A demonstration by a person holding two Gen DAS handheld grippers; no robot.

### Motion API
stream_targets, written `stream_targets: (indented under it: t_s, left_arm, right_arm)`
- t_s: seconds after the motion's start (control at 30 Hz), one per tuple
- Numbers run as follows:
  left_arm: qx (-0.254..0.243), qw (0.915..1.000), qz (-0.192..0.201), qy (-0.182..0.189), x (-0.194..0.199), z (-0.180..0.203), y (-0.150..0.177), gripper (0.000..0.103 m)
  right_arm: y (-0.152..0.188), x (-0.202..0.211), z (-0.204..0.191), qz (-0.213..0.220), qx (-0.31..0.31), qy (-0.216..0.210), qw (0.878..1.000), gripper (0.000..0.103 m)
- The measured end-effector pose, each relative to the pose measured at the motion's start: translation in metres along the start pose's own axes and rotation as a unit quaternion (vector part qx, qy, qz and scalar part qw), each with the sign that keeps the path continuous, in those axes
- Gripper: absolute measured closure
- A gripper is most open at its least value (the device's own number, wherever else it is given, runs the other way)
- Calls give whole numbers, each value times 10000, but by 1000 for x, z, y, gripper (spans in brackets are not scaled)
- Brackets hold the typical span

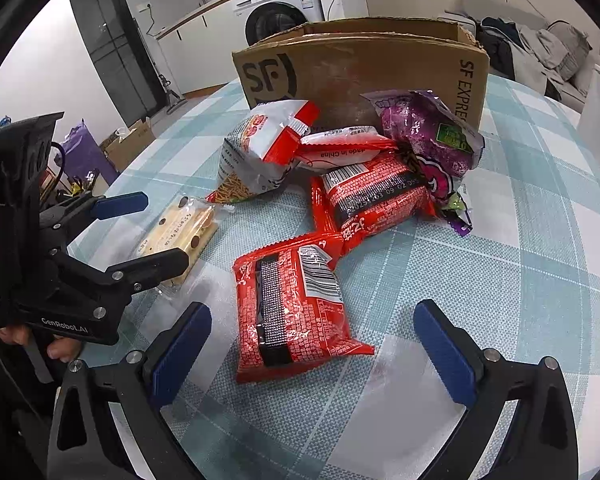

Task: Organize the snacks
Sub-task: 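Grasp the cream cake packet with the left tool while the right tool grasps the red wafer bag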

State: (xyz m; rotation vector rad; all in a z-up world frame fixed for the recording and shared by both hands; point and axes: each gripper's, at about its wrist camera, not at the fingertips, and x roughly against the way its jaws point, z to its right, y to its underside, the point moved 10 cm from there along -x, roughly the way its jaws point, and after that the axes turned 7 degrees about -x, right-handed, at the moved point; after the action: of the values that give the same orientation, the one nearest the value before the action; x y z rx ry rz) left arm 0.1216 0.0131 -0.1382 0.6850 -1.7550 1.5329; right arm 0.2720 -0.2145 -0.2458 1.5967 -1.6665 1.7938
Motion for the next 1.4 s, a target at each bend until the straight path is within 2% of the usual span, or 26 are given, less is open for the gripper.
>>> stream_targets:
  t_s: [0.33, 0.7, 0.8, 0.9, 0.93, 0.97, 1.03, 1.1, 1.17, 1.4]
  left_arm:
    - [-164, 9997, -184, 11, -7, 7, 6, 1]
    - [-121, 9991, -369, 189, -15, 8, 13, 1]
    - [-176, 9989, -360, 223, -14, 10, 14, 3]
    - [-256, 9988, -296, 297, -10, 16, 14, 11]
    - [-321, 9986, -249, 347, -8, 18, 13, 17]
    - [-384, 9983, -204, 399, -6, 22, 13, 26]
    - [-465, 9978, -146, 459, -3, 28, 12, 34]
    - [-478, 9977, -93, 475, -2, 30, 12, 37]
    - [-469, 9977, -46, 477, -1, 31, 11, 47]
    - [-418, 9978, 24, 509, 3, 31, 9, 49]
  right_arm:
    - [10, -1, -4, -22, 213, 96, 9997, 3]
    - [16, 0, -23, 26, 543, 138, 9984, 41]
    - [15, 0, -23, 20, 497, 98, 9987, 44]
    - [15, 1, -21, 17, 463, 55, 9989, 48]
    - [14, 2, -19, 14, 465, 41, 9989, 58]
    - [14, 4, -18, 1, 471, -12, 9989, 58]
    - [13, 5, -17, 7, 450, -48, 9990, 60]
    - [13, 5, -16, 10, 443, -61, 9990, 60]
    - [12, 6, -16, 24, 430, -84, 9990, 60]
    - [11, 23, -8, 145, 369, -148, 9991, 60]
